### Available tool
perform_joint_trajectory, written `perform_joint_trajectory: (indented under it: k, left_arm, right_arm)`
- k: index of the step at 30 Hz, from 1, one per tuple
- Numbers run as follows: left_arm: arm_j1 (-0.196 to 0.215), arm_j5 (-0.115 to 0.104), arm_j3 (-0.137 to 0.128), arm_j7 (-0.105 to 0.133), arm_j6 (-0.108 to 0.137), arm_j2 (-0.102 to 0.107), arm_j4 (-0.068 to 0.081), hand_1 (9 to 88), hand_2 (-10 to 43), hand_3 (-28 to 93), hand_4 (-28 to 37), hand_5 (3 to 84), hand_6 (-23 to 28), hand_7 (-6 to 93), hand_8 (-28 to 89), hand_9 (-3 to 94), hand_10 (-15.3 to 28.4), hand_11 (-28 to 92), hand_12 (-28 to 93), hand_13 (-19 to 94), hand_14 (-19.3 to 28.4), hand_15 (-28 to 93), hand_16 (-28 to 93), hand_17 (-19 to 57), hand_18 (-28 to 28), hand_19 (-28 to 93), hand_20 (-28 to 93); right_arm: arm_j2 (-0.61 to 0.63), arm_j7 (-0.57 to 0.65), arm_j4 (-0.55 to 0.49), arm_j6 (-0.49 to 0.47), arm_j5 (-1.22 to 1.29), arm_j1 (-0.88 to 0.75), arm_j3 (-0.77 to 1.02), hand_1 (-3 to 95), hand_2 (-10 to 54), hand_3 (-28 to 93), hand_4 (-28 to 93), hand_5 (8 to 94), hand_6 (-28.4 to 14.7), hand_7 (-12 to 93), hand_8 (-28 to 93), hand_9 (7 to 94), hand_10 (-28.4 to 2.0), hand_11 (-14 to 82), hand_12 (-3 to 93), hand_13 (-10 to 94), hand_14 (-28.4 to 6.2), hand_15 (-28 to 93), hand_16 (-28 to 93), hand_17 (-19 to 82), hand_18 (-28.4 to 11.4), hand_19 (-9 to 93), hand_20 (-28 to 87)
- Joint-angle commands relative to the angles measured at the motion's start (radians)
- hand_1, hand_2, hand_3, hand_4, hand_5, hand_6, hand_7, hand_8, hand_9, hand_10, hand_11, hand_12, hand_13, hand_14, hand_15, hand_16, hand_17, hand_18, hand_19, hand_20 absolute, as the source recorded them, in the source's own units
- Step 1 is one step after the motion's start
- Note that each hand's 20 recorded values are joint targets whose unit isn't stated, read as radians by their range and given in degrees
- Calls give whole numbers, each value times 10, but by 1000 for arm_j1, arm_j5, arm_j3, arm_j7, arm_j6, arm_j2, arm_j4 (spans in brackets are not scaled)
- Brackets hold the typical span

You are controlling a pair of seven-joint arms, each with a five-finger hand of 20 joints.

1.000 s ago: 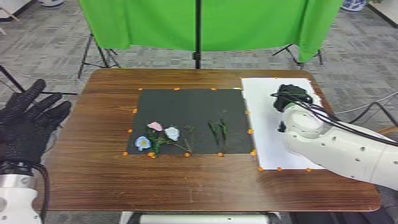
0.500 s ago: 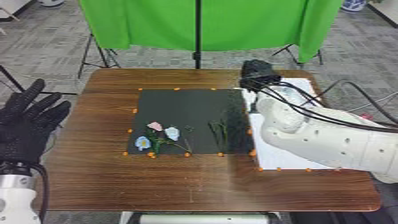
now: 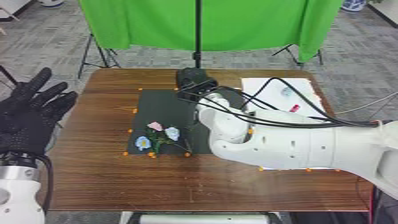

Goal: Arrange flowers

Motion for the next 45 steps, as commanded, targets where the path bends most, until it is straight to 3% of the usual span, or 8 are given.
perform_joint_trajectory:
  k: [1,16,22,27,31,45]
  left_arm:
    - [-7,9,0,-18,-19,5,10,201,74,760,-283,312,68,105,-78,289,184,248,119,222,267,518,-92,-87,272,589,79]
    - [-28,12,15,-29,-26,12,22,201,74,759,-283,313,69,106,-78,289,184,248,120,222,267,519,-92,-87,273,590,78]
    - [-15,7,11,-21,-20,7,20,202,74,760,-283,312,68,107,-78,289,184,249,120,222,267,519,-92,-87,273,590,78]
    - [-8,14,3,-34,-27,-1,17,205,74,767,-281,312,69,107,-78,288,183,249,119,221,267,519,-92,-87,273,590,77]
    - [-6,12,4,-29,-17,-1,15,208,73,766,-278,312,69,106,-78,288,184,248,119,222,266,518,-92,-87,273,590,76]
    - [0,11,5,-34,-10,-8,13,209,72,765,-277,312,70,105,-78,288,184,248,119,221,266,518,-92,-87,273,590,75]
  right_arm:
    - [1,25,7,-45,24,-42,-32,554,-95,734,-283,825,17,253,44,937,-49,115,338,841,-9,646,198,476,-159,932,388]
    - [-15,37,-3,-76,30,-53,-51,538,-95,737,-283,809,25,249,28,937,-52,119,334,836,-15,650,198,470,-163,932,391]
    - [-22,42,-5,-70,25,-44,-62,500,-95,720,-283,776,19,230,8,917,-58,159,305,830,-21,652,197,463,-170,932,397]
    - [-18,42,-9,-70,36,-41,-58,447,-95,726,-283,743,14,209,-2,890,-70,215,260,820,-29,658,193,456,-176,932,396]
    - [-17,31,-17,-73,39,-40,-50,386,-95,768,-283,710,17,194,-81,864,-83,277,183,812,-33,663,190,451,-179,932,399]
    - [-17,20,-35,-37,30,-31,-60,323,-95,751,-283,685,3,178,-124,850,-93,278,174,806,-43,668,187,443,-188,932,404]
